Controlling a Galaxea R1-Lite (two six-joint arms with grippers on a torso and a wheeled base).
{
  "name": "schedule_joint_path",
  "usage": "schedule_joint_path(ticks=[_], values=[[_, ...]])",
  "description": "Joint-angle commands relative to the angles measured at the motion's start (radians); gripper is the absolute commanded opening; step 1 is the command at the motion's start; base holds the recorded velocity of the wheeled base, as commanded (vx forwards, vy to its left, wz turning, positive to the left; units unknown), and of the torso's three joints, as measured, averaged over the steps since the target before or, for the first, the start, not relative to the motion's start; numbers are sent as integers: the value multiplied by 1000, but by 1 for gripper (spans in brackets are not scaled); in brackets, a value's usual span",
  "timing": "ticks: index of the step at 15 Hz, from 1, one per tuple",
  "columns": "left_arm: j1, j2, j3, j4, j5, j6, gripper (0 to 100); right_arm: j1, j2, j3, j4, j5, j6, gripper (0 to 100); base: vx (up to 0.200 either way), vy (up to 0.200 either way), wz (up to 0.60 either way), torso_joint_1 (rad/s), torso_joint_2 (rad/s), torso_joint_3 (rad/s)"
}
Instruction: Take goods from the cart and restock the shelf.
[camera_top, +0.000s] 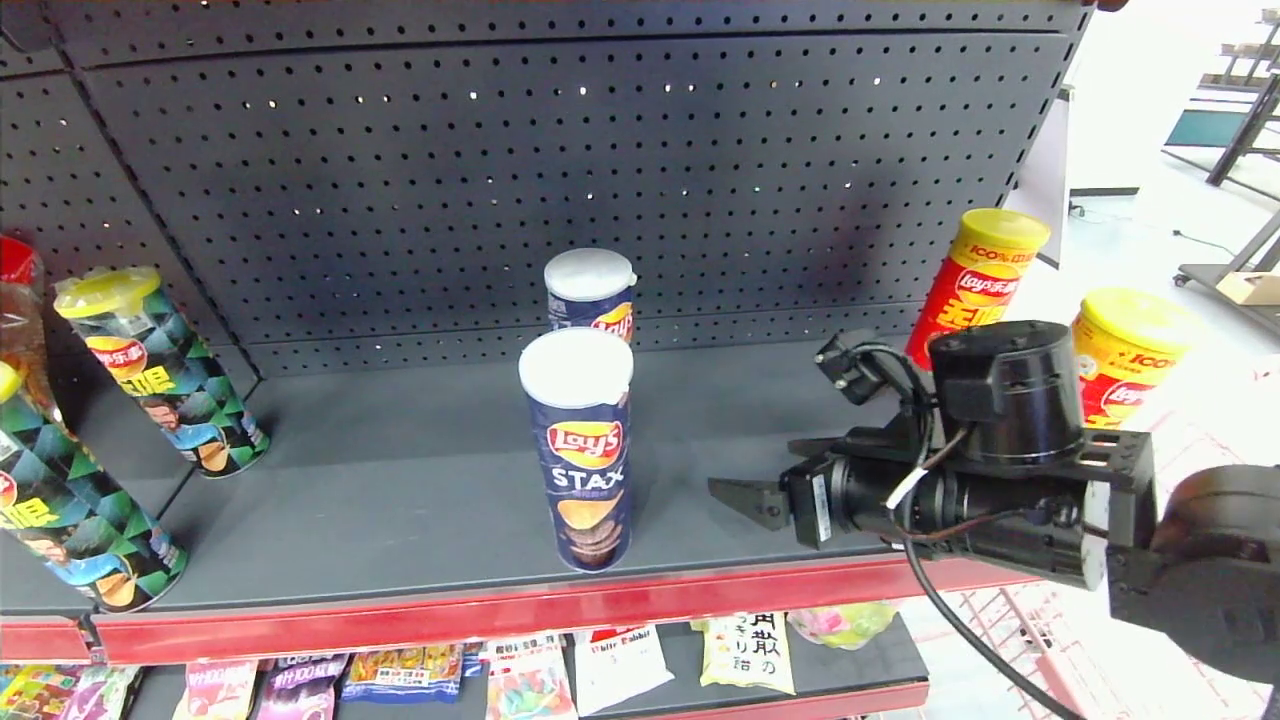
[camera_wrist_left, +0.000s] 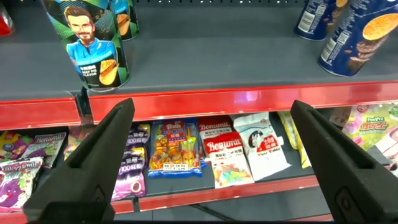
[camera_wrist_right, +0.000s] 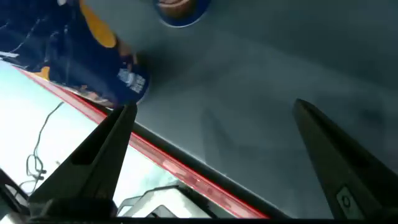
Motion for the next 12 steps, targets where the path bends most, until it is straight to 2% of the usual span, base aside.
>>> schedule_joint_path(ticks=[1,8,12], values=[[0,1,0,0,0,0,100,25,68,-34,-1,-7,-1,100,0,0,0,0,0,0],[0,1,0,0,0,0,100,47,168,-114,-13,-74,-27,100,0,0,0,0,0,0],[0,1,0,0,0,-2,100,70,190,-129,-11,-77,-42,100,0,0,0,0,0,0]])
